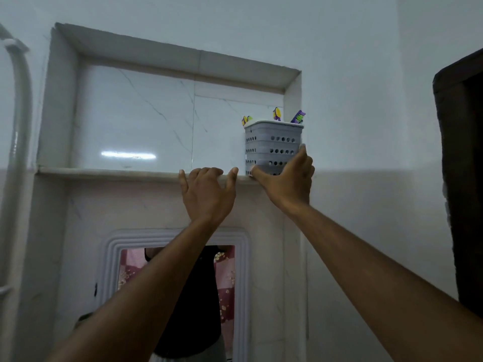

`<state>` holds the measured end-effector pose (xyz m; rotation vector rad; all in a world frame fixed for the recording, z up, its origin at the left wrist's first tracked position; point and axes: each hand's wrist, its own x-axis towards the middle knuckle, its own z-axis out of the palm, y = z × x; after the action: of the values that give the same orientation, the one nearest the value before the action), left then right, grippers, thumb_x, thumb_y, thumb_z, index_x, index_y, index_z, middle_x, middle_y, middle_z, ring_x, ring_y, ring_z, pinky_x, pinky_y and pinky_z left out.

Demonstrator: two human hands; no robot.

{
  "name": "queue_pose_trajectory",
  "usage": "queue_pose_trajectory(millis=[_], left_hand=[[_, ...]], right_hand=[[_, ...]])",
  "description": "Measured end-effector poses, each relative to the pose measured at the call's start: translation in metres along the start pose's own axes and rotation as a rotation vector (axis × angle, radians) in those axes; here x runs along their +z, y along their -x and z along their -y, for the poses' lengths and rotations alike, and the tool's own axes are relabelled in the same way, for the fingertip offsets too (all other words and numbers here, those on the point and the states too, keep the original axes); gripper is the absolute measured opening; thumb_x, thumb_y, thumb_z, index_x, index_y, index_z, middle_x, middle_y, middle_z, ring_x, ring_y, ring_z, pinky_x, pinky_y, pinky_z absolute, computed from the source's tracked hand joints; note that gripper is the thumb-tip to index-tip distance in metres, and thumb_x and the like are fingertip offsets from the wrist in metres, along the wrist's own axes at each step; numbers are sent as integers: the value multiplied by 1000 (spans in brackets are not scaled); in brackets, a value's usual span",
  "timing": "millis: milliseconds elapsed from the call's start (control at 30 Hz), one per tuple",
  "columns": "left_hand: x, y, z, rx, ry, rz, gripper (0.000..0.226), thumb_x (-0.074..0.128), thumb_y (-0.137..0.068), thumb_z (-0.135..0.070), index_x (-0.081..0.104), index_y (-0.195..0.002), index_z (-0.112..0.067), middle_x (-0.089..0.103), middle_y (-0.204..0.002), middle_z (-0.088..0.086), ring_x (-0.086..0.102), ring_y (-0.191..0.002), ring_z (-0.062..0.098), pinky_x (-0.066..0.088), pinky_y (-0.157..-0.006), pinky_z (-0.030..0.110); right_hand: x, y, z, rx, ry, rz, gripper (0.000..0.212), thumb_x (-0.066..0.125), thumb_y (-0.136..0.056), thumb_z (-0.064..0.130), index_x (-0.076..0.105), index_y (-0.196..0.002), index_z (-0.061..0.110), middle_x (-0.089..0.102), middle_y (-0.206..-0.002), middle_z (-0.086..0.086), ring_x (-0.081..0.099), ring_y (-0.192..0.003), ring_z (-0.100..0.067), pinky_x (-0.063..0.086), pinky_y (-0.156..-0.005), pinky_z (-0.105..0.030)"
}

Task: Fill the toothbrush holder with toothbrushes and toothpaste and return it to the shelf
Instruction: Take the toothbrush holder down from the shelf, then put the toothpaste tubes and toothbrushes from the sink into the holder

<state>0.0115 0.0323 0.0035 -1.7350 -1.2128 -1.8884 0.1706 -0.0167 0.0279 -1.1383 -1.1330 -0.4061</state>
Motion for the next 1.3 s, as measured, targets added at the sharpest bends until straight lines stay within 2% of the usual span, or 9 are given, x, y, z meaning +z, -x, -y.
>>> queue_pose_trajectory(millis=[133,233,433,567,700,800,1000,1133,1300], left_hand=[[-19,8,-6,22,129,62,55,53,-99,-66,73,-126,-23,73,-128,-1,59,-129,22,40,-116,48],[-36,32,-4,25,217,87,51,60,-97,-64,72,-126,-23,72,-128,-4,62,-124,19,49,-107,46],[-56,110,24,10,186,271,55,59,-96,-67,65,-135,-29,66,-137,-6,58,-126,13,51,-107,52],[-62,172,44,-46,212,390,53,59,-96,-64,67,-131,-26,69,-131,-7,65,-119,10,59,-99,46],[-76,239,64,-122,232,461,45,67,-99,-52,69,-129,-18,64,-134,-9,58,-125,6,54,-103,36],[-87,291,83,-248,223,538,40,68,-99,-50,71,-127,-22,70,-121,-9,66,-113,8,58,-92,33],[-113,393,138,-444,159,676,25,71,-100,-41,77,-112,-20,76,-111,-10,71,-97,2,44,-74,1],[-123,452,180,-559,91,764,19,73,-100,-32,79,-109,-18,77,-105,-10,70,-90,-2,46,-73,7],[-135,516,238,-678,2,883,17,70,-99,-31,79,-104,-18,78,-92,-5,73,-85,13,51,-74,26]], right_hand=[[-26,8,6,17,-235,-109,141,88,-53,77,31,-163,9,52,-154,-8,53,-144,-30,51,-115,-49],[-49,33,2,7,-281,-151,130,93,-50,79,45,-151,13,61,-147,-2,61,-135,-25,57,-106,-48],[-82,115,-32,46,-217,-106,122,92,-52,80,49,-145,14,62,-140,-1,60,-129,-25,57,-101,-50],[-91,177,-61,126,-192,-33,122,93,-52,78,49,-147,16,61,-141,0,59,-129,-24,56,-101,-50],[-95,242,-89,214,-180,66,121,96,-53,74,49,-149,16,61,-141,1,60,-129,-24,58,-100,-50],[-97,292,-111,278,-156,146,121,96,-54,74,49,-150,16,61,-141,0,60,-129,-24,58,-102,-48],[-99,392,-150,429,-97,328,125,91,-50,80,50,-149,16,63,-142,-2,64,-130,-27,58,-101,-50],[-95,448,-169,536,-43,425,123,95,-48,77,50,-148,20,65,-142,2,66,-130,-22,58,-102,-43],[-90,513,-193,666,55,574,116,99,-48,71,50,-141,22,69,-136,7,70,-122,-20,55,-90,-32]])
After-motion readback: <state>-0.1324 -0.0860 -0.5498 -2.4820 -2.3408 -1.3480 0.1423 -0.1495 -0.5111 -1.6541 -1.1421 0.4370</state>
